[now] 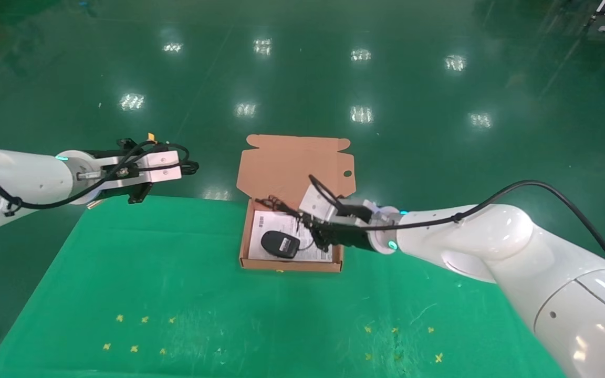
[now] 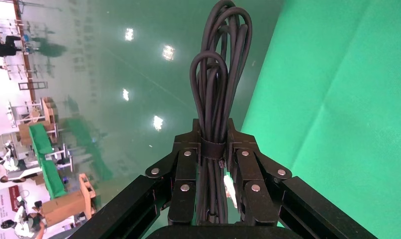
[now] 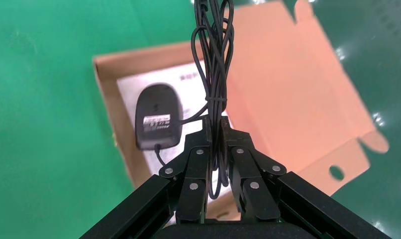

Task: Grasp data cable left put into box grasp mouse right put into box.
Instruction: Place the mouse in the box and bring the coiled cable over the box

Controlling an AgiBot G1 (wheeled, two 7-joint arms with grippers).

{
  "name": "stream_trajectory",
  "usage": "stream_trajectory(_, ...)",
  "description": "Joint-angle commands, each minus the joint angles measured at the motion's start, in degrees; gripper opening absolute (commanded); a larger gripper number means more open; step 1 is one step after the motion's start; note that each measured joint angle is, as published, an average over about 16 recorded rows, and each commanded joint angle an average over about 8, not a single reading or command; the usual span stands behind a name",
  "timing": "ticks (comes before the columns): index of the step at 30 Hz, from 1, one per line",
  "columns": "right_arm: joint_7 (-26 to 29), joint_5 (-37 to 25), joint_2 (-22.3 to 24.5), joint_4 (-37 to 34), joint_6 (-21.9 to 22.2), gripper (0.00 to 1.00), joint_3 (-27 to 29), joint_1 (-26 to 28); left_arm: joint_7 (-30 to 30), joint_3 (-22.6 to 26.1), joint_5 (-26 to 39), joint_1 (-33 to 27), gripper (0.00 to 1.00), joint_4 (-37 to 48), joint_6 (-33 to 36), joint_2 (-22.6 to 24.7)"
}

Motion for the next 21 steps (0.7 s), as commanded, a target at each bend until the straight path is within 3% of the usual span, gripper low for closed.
stream_trajectory(1, 0.80, 0.00, 0.00, -0.41, -0.37, 0.38, -0.91, -0.17, 0.00, 0.00, 0.00, 0.00, 0.00, 0.00, 0.00, 0.00)
stream_trajectory(6, 0.26, -0.38, 0.05, 0.47, -0.48, 1.00, -2.21, 0.41, 0.00, -0.01, 0.00, 0.01, 0.00, 0.00, 0.01, -0.01)
stream_trajectory(21, 0.81, -0.64, 2.74, 4.23, 1.10, 1.00, -2.59, 0.85, 0.57, 0.60, -1.75, 1.80, 0.00, 0.57, -0.86, 2.17)
